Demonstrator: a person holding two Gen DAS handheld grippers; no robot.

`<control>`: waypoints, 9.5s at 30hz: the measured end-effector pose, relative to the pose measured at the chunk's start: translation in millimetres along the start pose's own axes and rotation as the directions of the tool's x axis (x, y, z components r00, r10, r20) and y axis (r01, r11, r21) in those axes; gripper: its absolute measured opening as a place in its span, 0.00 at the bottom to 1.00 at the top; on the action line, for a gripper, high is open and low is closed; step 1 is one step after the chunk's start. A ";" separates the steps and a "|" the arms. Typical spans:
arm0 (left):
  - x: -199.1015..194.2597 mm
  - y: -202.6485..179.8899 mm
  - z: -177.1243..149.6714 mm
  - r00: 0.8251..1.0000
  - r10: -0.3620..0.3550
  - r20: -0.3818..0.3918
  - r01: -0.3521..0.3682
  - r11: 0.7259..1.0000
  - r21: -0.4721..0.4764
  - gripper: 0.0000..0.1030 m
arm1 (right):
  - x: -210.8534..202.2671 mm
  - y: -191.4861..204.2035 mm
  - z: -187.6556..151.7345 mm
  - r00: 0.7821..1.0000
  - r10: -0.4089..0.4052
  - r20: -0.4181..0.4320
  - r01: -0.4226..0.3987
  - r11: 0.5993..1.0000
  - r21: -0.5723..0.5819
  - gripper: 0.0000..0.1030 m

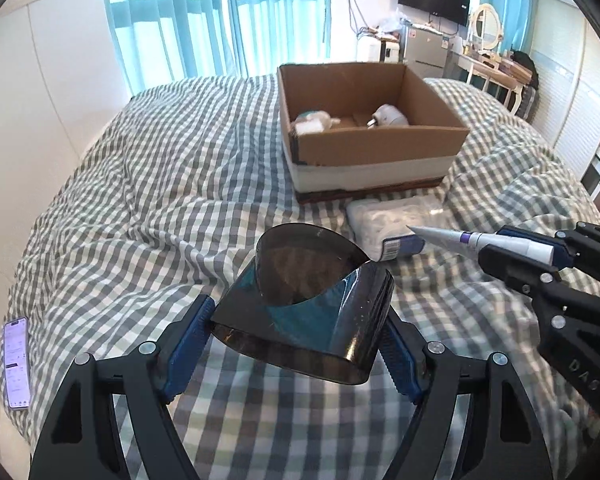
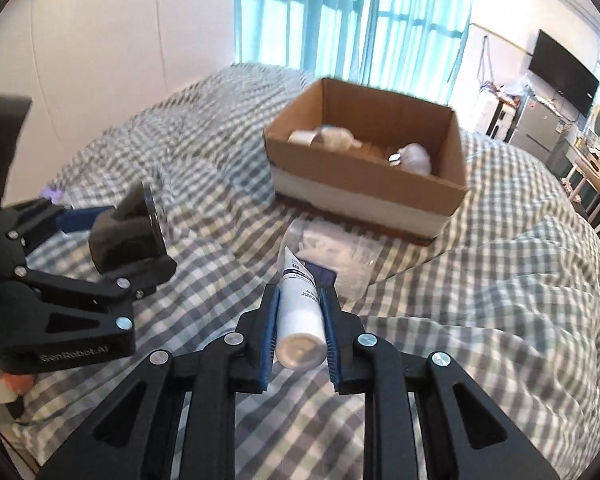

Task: Organize objects
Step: 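Carry the black visor and toothpaste tube over the box, then release the visor and toothpaste tube into the box and withdraw both grippers, then move both tools toward the earbud case and clear cable jar beside the box, then grasp the white earbud case with the left gripper while the right holds the clear jar, then lift the earbud case and cable jar and carry both over the box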

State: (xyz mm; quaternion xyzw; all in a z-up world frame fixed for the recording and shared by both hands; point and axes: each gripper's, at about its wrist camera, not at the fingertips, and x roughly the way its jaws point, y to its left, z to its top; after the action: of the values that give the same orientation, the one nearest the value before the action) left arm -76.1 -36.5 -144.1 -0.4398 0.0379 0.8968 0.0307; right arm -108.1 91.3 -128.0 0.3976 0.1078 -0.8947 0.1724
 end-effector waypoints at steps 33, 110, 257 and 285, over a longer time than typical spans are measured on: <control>-16.5 -46.6 222.3 0.966 -0.023 0.258 -0.006 0.994 0.110 0.78 | -24.8 -107.3 197.9 0.958 -0.122 0.258 0.105 0.991 0.080 0.19; -81.6 60.6 128.2 0.952 0.054 0.302 -0.027 0.995 -0.091 1.00 | -63.5 -64.7 105.5 0.973 -0.070 0.219 0.029 0.983 0.184 0.99; -27.4 -26.8 115.4 0.982 -0.002 0.188 -0.009 0.998 0.058 0.51 | -37.4 -77.9 73.2 0.980 -0.139 0.143 0.115 0.980 0.165 0.86; 112.1 -15.8 250.5 0.986 0.011 0.166 -0.023 0.997 0.071 0.51 | 115.2 -148.6 226.9 0.985 -0.113 0.132 0.088 0.980 0.181 0.86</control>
State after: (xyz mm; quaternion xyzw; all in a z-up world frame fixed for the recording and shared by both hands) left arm -340.3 5.5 -80.6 -0.3622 0.0714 0.9284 0.0421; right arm -391.7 127.1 -56.1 0.3406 0.0367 -0.9343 0.0986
